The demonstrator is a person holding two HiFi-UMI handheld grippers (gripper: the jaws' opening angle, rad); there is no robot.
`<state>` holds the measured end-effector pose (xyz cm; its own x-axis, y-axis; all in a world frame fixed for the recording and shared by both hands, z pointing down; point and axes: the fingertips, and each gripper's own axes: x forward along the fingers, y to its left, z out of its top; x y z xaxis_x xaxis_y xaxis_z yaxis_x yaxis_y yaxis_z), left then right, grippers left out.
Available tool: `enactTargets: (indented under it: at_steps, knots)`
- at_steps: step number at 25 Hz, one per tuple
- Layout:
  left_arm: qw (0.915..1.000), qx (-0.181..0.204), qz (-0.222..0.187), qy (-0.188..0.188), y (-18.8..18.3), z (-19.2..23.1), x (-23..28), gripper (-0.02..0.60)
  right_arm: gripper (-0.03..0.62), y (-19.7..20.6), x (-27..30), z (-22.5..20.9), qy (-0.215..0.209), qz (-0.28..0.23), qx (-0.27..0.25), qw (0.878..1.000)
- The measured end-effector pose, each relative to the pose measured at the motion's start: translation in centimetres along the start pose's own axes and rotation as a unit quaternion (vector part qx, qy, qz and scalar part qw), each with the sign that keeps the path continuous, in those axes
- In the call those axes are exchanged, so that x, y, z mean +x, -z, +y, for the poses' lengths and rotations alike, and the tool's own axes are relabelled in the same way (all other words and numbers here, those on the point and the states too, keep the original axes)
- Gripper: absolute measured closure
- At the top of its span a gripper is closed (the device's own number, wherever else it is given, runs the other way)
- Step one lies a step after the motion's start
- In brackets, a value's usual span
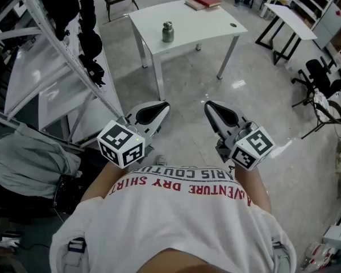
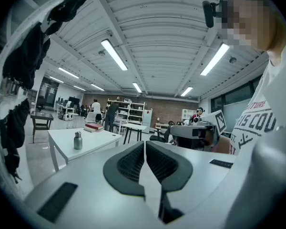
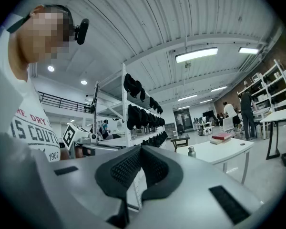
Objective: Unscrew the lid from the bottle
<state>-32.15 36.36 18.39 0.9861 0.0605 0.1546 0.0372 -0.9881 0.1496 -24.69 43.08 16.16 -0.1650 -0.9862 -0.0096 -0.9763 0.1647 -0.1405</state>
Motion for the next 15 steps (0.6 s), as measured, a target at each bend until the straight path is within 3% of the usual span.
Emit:
enactTargets:
  at_steps: [11, 12, 14, 15]
  knots:
    - [0.9997, 0.021, 0.003, -0.009, 0.8, -1.6, 0.2, 0.543, 0.562, 0.3, -2.4, -0.3, 0.020, -0.001, 0.006, 1.000]
    - [0.9997, 0.021, 0.005, -0.010, 1.0, -1.5, 0.3, 0.543, 0.544, 0.4, -2.6, -0.6, 0.024, 0.001, 0.006, 1.000]
    - [0.9998, 0.016, 0.007, -0.008, 1.4, -1.1, 0.7, 0.532, 0.449, 0.5, -2.8, -1.2, 0.026, -0.001, 0.006, 1.000]
    - [0.9999, 0.014, 0.009, -0.006, 1.7, -1.0, 0.9, 0.474, 0.418, 0.6, -2.8, -1.5, 0.026, -0.003, 0.007, 1.000]
